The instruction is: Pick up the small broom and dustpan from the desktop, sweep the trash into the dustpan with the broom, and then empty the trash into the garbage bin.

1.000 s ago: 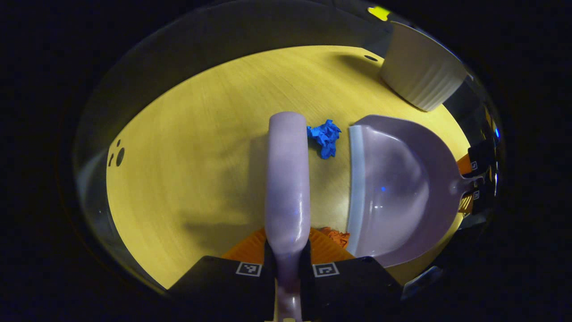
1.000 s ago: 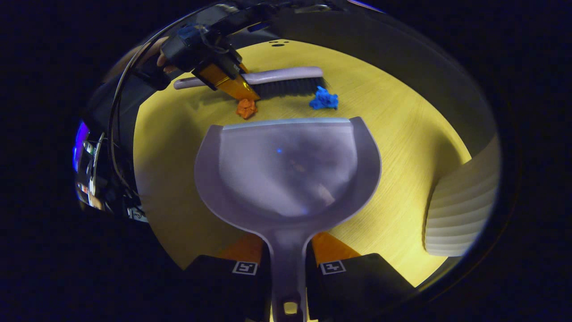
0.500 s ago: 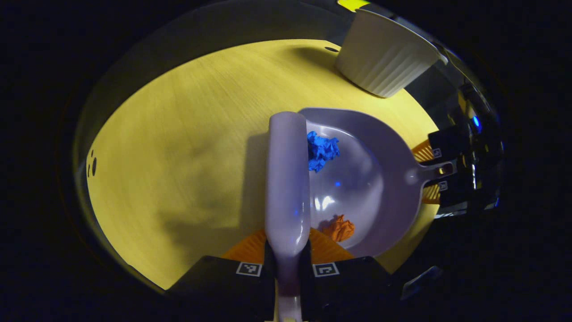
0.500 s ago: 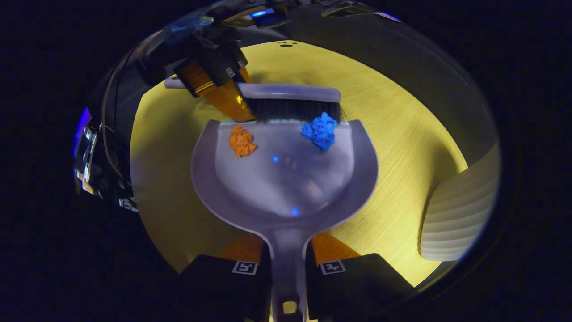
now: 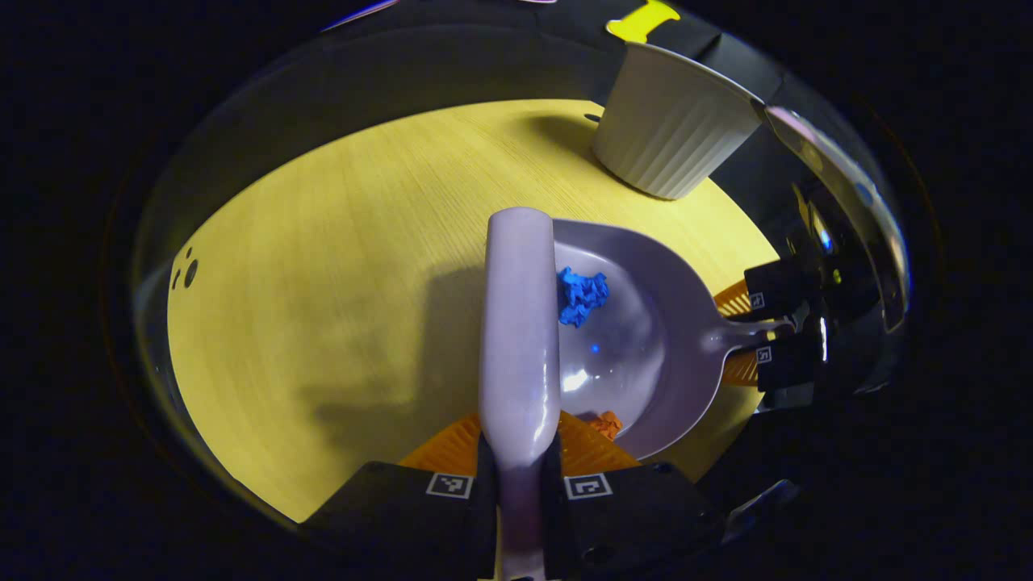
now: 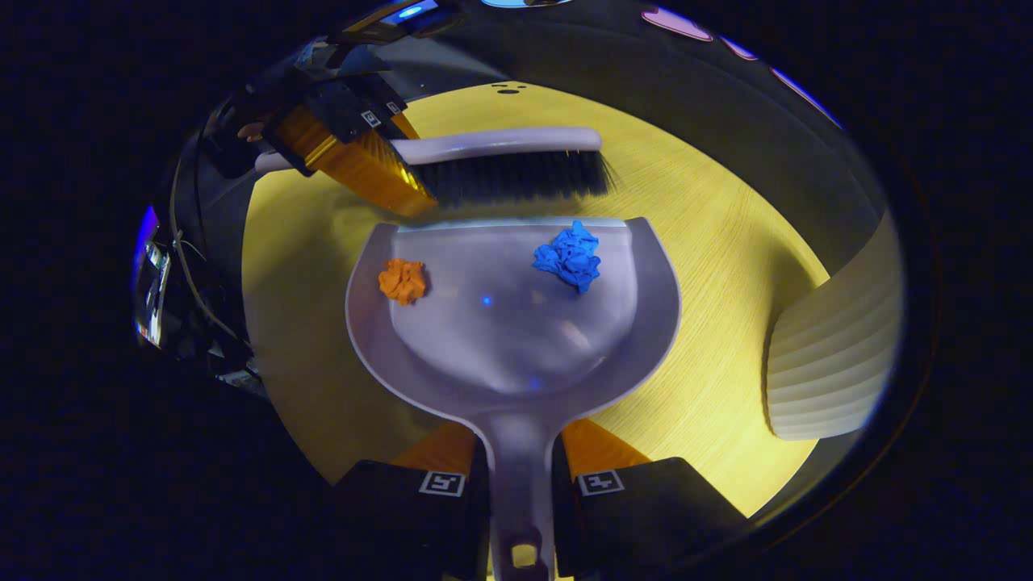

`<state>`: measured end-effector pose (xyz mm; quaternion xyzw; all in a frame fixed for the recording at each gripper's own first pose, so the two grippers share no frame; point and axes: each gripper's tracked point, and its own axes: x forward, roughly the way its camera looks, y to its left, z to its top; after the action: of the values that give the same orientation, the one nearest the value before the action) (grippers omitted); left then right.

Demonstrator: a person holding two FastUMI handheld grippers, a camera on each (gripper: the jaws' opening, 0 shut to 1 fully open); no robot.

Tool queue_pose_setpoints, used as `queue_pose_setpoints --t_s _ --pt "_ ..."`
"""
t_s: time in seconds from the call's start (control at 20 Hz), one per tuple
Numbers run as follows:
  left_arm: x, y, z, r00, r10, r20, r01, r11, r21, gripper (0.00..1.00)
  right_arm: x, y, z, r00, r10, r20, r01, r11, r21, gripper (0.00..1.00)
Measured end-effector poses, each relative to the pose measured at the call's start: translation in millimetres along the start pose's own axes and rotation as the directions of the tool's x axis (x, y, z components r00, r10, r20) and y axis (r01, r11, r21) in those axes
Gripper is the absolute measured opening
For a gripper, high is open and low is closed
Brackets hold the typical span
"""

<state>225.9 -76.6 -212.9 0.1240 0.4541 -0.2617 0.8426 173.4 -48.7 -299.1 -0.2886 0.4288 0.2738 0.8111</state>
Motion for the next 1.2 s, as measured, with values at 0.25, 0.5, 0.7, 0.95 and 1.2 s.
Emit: queue_pose_setpoints --t_s 0.25,0.5,0.7,0.95,1.2 --pt "-26.8 18.5 -11.3 0.993 0.082 0.084 -0.072 0.990 -0.121 0.27 4.2 -35.9 -20.9 1.000 -0.013 0.002 0.013 1.000 0.009 0.36" --pt "-62.3 46.4 -77.7 0.978 0.179 0.112 -0.147 0.958 -0.247 0.27 -18.0 -111.3 -24.6 0.998 -0.062 0.016 0.062 0.997 0.035 0.31" --pt "-71.4 43.2 -122.5 0.968 0.219 0.122 -0.170 0.932 -0.321 0.27 -44.0 -144.5 -9.6 0.994 -0.104 0.029 0.103 0.994 0.044 0.35" --pt "-72.5 41.9 -155.4 0.964 0.222 0.146 -0.153 0.913 -0.377 0.25 -107.8 -130.4 -2.0 0.994 -0.103 0.023 0.100 0.988 0.116 0.35" --pt "-72.6 33.3 -167.4 0.964 0.196 0.181 -0.103 0.900 -0.424 0.27 -179.0 -144.9 3.8 0.989 -0.142 0.034 0.135 0.979 0.149 0.36"
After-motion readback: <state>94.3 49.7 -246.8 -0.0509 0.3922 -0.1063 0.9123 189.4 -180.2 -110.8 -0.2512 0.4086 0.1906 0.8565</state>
